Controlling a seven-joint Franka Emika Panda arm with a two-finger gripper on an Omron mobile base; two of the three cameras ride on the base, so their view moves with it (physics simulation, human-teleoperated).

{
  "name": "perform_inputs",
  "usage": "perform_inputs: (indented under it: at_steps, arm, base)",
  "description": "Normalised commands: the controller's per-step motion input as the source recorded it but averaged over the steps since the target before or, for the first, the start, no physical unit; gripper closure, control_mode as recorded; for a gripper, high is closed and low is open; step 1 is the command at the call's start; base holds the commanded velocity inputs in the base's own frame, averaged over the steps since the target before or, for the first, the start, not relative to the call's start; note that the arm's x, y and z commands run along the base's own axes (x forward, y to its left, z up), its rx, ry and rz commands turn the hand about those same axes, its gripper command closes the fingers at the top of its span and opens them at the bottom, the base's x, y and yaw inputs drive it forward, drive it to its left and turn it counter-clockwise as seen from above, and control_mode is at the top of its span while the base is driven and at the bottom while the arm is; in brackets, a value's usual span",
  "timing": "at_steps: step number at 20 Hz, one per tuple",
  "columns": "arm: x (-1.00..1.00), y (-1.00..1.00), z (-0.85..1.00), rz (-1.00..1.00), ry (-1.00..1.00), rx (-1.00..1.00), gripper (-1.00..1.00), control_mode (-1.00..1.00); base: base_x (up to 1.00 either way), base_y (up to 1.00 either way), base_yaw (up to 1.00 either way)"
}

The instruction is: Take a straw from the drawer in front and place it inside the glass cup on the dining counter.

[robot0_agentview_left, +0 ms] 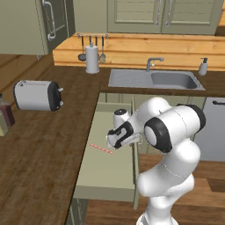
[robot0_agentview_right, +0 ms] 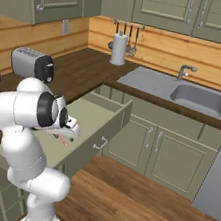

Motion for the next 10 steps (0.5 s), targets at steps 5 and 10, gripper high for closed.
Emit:
perform_inputs:
  at_steps: [5,10]
  arm:
    - [0.17,-0.44,-0.33,-0.07,0.05,-0.16,-1.0,-1.0]
    - [0.11,-0.63,-0.25,-0.07,0.07,-0.14,-1.0,-1.0]
  base:
    - [0.0,0.0,0.0]
    - [0.0,0.0,0.0]
